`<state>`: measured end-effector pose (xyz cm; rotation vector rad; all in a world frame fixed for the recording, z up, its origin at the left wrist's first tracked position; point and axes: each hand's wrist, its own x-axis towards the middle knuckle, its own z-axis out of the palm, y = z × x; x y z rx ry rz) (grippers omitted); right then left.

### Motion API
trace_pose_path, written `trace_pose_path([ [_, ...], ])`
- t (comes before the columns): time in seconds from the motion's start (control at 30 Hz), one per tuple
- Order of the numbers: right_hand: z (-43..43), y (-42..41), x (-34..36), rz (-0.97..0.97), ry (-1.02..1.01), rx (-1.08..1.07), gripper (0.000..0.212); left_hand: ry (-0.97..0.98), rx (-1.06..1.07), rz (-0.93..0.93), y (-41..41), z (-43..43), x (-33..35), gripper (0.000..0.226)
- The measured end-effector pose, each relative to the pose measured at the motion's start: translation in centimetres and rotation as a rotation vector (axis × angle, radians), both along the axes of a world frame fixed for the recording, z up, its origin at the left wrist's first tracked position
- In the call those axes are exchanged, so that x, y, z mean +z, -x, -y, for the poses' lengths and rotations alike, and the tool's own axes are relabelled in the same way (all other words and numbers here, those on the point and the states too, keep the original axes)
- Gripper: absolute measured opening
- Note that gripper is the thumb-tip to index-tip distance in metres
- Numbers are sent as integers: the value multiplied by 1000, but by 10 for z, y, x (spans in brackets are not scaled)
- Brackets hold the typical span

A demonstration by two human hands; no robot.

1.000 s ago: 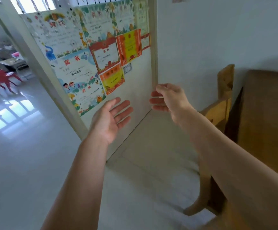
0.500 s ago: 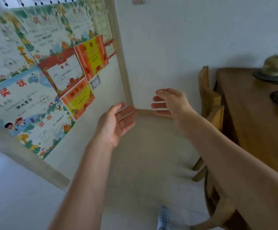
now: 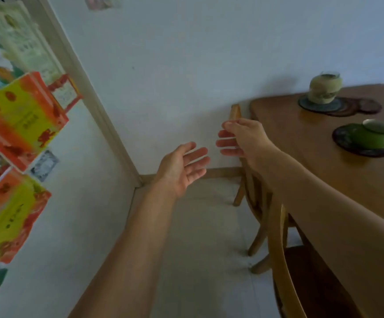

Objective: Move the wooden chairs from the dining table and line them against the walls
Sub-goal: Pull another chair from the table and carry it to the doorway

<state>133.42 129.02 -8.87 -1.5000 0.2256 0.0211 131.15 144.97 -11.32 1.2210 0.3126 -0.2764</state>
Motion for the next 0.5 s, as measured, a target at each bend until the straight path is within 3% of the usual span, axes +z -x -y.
trace_pose_path([
  [0.33, 67, -64, -30, -172, 62, -206, 13, 16, -218, -178, -120, 66, -40, 25],
  [0.5, 86, -96, -62, -237, 224, -258, 20, -47, -298, -263, -170, 90, -62, 33],
])
